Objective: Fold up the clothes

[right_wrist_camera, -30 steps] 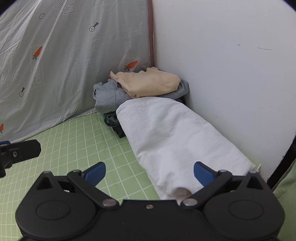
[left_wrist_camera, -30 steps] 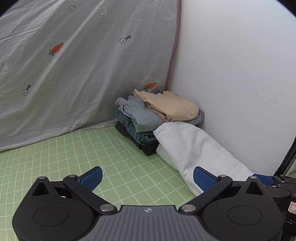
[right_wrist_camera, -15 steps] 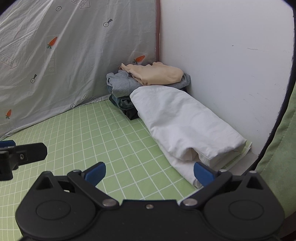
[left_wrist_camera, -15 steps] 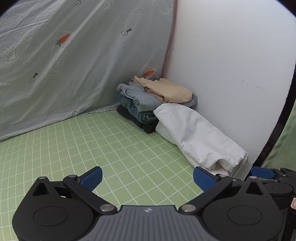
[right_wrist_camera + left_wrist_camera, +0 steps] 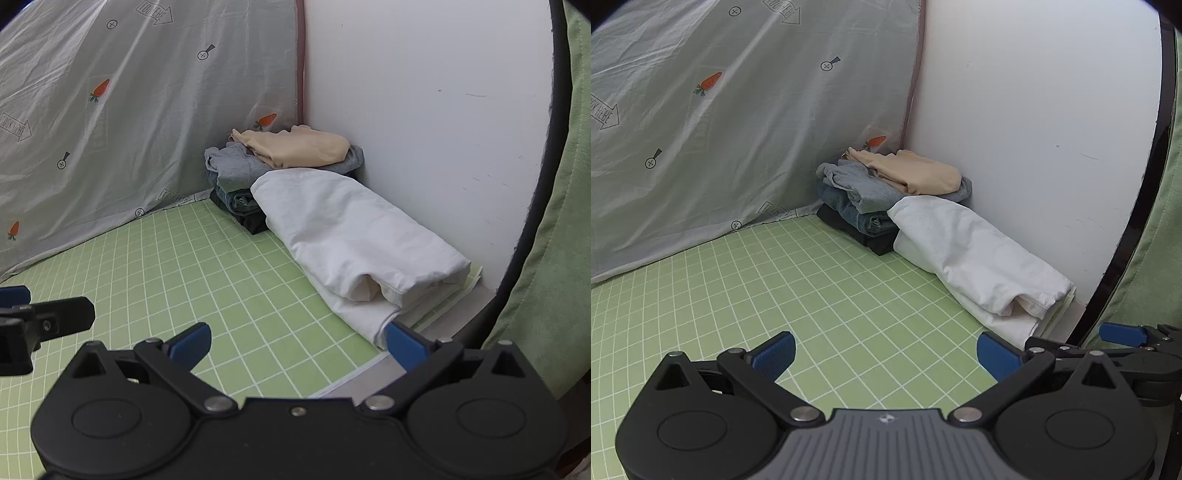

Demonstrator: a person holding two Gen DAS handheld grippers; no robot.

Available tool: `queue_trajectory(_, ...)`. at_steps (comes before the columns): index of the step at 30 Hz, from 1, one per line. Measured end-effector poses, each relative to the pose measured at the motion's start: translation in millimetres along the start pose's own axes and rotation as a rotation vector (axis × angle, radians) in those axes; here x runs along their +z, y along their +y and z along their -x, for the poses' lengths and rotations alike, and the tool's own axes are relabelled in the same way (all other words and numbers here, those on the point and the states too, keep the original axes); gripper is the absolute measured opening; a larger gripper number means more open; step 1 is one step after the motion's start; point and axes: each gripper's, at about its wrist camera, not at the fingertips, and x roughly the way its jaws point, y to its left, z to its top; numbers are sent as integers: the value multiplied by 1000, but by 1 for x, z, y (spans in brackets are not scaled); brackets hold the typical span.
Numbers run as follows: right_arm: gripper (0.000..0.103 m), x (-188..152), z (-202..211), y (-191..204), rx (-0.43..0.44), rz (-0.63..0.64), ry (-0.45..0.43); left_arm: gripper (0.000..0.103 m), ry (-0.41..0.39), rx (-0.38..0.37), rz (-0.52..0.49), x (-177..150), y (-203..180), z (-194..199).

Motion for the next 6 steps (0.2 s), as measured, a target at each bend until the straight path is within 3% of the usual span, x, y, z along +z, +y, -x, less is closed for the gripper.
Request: queue_trajectory(6,102,-1,2,2,0,3,-6,103,-1,0,3,0,2,2)
